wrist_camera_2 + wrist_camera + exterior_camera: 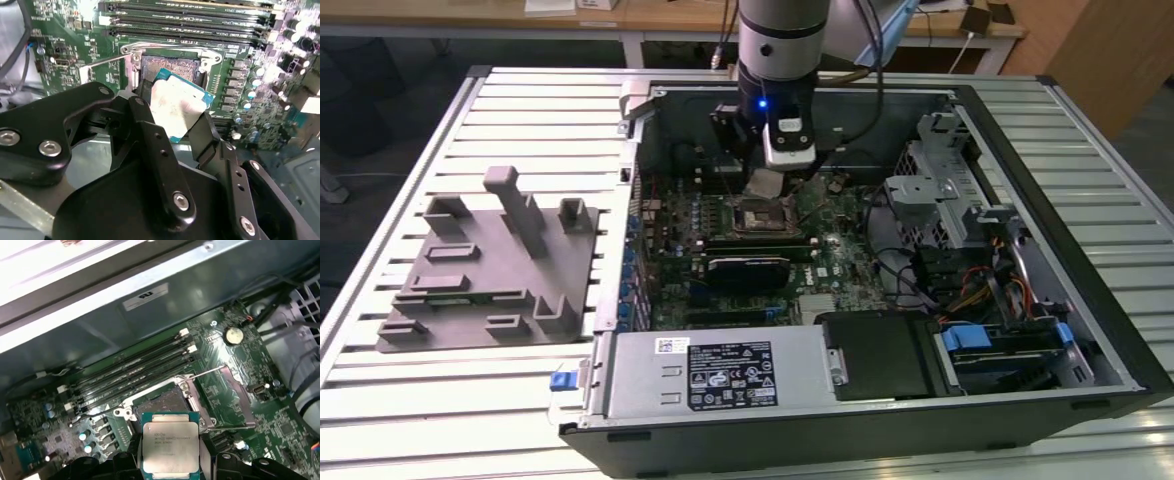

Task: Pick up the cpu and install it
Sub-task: 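Place the cpu into insertion slot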

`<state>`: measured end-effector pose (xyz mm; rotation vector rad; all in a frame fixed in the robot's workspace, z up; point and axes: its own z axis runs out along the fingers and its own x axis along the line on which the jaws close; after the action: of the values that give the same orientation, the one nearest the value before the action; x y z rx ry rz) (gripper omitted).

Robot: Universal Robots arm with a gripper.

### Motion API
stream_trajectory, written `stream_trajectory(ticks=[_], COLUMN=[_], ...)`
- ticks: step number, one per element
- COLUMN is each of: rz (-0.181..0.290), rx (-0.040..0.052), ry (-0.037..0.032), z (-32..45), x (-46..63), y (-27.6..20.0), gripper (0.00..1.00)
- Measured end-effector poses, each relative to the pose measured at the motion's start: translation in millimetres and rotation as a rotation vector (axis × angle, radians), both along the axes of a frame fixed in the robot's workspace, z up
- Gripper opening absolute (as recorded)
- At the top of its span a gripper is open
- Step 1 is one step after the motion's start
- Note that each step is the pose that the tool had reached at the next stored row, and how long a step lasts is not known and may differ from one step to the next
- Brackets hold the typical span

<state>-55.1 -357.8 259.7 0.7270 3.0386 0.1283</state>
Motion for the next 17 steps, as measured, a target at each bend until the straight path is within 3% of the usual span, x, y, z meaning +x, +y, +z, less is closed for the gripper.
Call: stream_trajectory(ticks=[17], rz=[-0.225], rx=[0.0001], ry=[-0.0001], z=[-0.1], x=[0.0], y=[0.0], gripper=[0.54])
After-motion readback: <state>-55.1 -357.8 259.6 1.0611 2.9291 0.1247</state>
